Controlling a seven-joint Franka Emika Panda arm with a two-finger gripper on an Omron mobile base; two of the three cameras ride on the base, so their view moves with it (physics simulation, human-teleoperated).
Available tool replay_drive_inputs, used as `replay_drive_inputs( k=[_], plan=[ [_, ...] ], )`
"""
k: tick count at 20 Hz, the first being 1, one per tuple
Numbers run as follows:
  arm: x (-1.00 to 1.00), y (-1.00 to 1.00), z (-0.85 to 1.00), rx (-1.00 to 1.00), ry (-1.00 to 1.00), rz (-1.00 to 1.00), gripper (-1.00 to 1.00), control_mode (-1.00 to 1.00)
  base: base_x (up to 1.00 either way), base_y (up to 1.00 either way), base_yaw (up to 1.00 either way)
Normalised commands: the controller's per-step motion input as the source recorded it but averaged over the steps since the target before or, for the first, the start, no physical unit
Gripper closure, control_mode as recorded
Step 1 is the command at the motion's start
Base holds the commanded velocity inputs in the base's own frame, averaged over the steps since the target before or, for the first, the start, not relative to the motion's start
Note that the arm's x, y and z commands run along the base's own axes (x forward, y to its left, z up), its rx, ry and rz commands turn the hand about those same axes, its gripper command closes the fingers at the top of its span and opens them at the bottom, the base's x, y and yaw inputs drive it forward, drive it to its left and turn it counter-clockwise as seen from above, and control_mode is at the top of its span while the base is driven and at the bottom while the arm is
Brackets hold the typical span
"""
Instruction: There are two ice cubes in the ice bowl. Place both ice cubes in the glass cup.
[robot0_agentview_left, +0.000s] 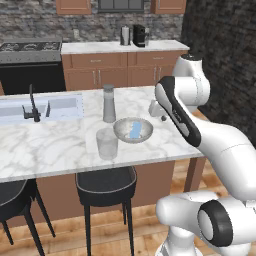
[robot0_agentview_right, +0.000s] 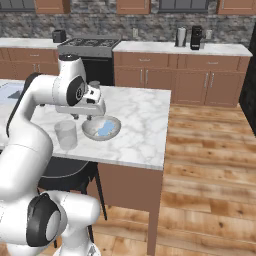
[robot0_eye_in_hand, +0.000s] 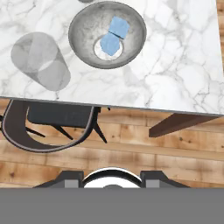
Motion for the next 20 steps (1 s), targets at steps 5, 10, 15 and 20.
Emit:
replay_drive_inputs(
  k=[5,10,15,20],
  plan=[
    [0.29,0.00,0.00,0.00,0.00,-0.01,-1.00,-1.00,0.00,0.00,0.00],
    [0.38,0.00,0.00,0.00,0.00,-0.01,-1.00,-1.00,0.00,0.00,0.00],
    [0.29,0.00,0.00,0.01,0.00,0.00,-1.00,-1.00,0.00,0.00,0.00],
    [0.28,0.00,0.00,0.08,0.00,0.00,-1.00,-1.00,0.00,0.00,0.00]
  ],
)
